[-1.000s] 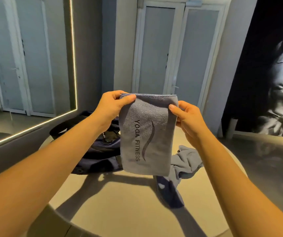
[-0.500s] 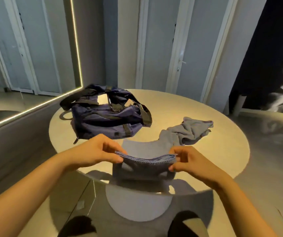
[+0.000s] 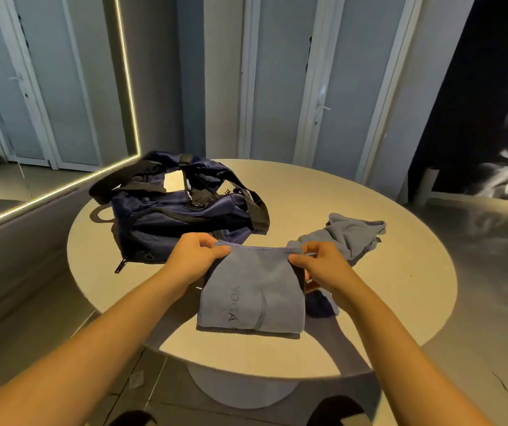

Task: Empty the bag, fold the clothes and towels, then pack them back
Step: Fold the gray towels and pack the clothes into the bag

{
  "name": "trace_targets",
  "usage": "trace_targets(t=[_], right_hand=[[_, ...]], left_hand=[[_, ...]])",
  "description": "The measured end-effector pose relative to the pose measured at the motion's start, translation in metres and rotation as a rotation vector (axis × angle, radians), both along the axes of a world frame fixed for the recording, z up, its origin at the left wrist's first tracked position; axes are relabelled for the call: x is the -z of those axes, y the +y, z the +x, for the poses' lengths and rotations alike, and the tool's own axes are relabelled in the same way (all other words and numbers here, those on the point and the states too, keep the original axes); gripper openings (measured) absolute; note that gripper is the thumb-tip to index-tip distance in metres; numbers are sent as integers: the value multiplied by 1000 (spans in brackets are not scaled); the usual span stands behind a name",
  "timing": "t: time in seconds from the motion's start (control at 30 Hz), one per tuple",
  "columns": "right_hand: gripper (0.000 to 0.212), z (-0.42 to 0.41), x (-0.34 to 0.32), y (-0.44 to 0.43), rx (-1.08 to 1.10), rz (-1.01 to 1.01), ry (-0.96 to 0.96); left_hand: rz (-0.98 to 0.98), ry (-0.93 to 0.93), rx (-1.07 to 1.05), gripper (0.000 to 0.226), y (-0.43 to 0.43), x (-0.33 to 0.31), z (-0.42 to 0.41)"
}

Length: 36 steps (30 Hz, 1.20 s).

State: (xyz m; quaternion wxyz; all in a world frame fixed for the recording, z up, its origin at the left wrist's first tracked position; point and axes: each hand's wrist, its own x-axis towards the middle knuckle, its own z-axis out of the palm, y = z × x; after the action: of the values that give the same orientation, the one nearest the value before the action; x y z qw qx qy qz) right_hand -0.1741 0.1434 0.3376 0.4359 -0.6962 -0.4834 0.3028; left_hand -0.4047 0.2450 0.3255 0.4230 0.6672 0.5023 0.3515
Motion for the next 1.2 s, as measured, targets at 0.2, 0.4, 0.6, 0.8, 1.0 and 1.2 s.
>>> trace_targets(t=[0.2, 0.4, 0.6, 0.8, 1.0, 1.2], right_hand=[[37, 11, 36, 38, 42, -55, -277], [52, 13, 55, 49, 35, -12, -357], [50, 14, 56, 56, -35, -124, -458], [53, 15, 37, 60, -165, -324, -380], [49, 10, 27, 48, -280, -324, -256], [19, 14, 3, 36, -224, -188, 10]], left_hand=[[93, 210, -120, 24, 28, 35, 12], [213, 341, -113, 16, 25, 47, 17], [242, 576, 64, 25, 32, 43, 16], [-14, 715, 282, 29, 46, 21, 6], [-91, 699, 405, 23, 43, 15, -2], [-13, 429, 379, 12, 31, -14, -12]])
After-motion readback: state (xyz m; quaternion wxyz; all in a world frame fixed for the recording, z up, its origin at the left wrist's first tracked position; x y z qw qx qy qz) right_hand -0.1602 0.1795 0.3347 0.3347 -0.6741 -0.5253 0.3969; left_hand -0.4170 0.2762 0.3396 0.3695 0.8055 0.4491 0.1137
